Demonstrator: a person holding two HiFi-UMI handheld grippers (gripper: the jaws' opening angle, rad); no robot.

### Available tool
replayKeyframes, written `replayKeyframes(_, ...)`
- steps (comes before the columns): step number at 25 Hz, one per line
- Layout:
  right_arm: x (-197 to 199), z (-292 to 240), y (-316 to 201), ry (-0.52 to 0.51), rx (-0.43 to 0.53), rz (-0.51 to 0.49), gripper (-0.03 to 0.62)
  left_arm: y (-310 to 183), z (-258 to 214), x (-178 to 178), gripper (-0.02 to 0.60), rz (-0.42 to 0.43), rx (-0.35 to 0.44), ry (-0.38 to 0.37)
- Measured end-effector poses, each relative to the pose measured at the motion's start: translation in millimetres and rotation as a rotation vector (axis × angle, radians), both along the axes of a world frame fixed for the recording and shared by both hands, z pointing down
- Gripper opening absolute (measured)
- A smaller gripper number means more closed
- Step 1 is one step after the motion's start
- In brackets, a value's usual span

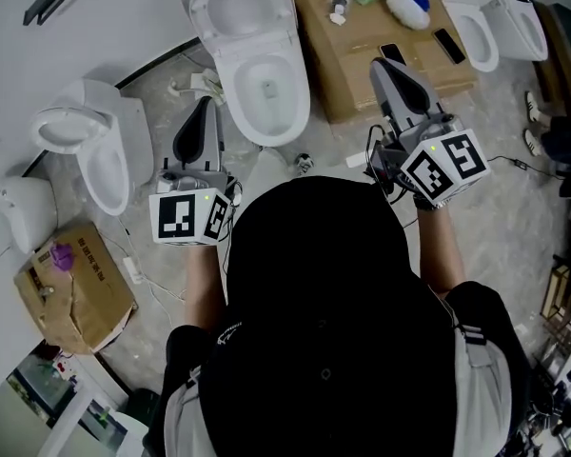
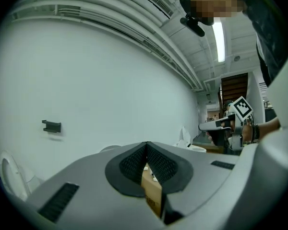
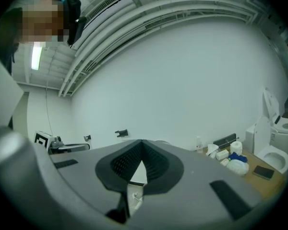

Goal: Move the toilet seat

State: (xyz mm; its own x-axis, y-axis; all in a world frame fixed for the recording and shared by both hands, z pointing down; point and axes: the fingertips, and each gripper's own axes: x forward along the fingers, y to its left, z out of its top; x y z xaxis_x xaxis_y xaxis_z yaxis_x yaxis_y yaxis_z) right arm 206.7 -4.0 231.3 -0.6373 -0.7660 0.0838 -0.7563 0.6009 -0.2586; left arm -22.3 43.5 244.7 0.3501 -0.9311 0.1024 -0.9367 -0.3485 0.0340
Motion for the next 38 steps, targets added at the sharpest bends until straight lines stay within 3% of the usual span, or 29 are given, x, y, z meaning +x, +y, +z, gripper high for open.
replayKeyframes(6, -3, -8, 23, 0.002, 0.014, -0.015, 0.012, 24, -5, -6, 0.009, -0.034, 0.013, 0.041)
replayKeyframes(16, -37, 6, 43, 0.018, 0.017, -0.103, 0.012, 34, 1, 34, 0.009, 0.042, 0.001, 0.103)
replayKeyframes(38, -41, 17, 46, 0.027, 0.0, -0.103, 0.012, 25, 3, 44, 0.009, 0.07, 0.001, 0.093)
